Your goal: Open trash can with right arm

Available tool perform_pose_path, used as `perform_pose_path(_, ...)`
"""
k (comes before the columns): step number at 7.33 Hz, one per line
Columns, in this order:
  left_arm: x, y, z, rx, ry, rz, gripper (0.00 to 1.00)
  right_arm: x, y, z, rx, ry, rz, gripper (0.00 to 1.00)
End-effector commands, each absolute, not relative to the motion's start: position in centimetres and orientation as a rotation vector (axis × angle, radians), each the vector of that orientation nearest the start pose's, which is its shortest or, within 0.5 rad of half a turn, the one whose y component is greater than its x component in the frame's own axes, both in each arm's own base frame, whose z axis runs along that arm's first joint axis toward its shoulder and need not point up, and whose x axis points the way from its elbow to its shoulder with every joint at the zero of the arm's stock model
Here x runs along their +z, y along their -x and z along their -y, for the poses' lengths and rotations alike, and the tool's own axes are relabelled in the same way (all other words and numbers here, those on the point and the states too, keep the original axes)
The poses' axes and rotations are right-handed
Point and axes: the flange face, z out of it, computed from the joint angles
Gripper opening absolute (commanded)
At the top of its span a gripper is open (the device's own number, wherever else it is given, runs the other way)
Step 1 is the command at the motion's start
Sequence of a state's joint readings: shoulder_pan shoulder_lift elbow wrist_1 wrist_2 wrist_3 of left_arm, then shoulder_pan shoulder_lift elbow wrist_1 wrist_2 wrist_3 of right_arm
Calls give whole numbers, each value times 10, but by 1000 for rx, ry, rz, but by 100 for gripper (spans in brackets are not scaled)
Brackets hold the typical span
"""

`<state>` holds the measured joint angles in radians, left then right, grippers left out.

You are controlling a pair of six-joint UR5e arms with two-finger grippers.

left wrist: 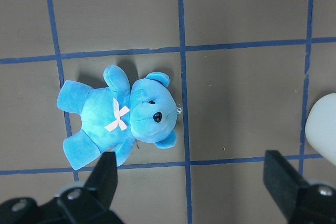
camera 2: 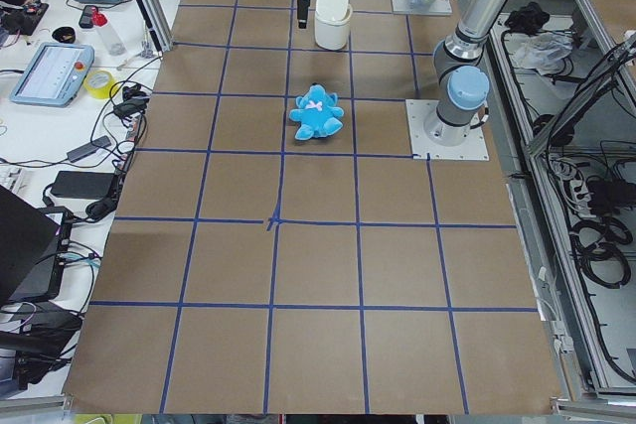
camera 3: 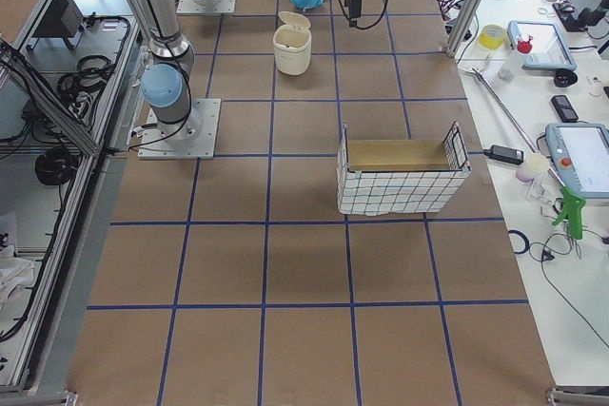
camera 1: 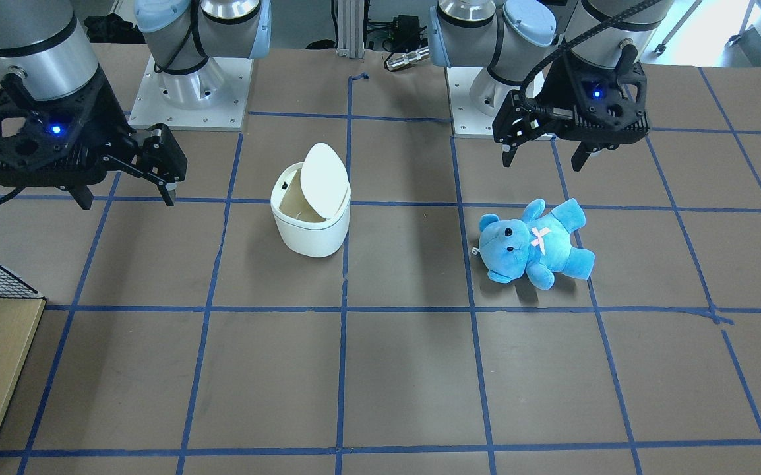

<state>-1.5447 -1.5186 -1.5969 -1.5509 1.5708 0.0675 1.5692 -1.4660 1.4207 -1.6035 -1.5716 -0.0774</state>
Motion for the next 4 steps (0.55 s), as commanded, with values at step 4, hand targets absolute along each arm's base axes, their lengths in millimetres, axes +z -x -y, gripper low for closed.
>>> perform_pose_path(4,502,121,477,-72,-65,-3138,100,495,-136,526,130,96,-3087,100)
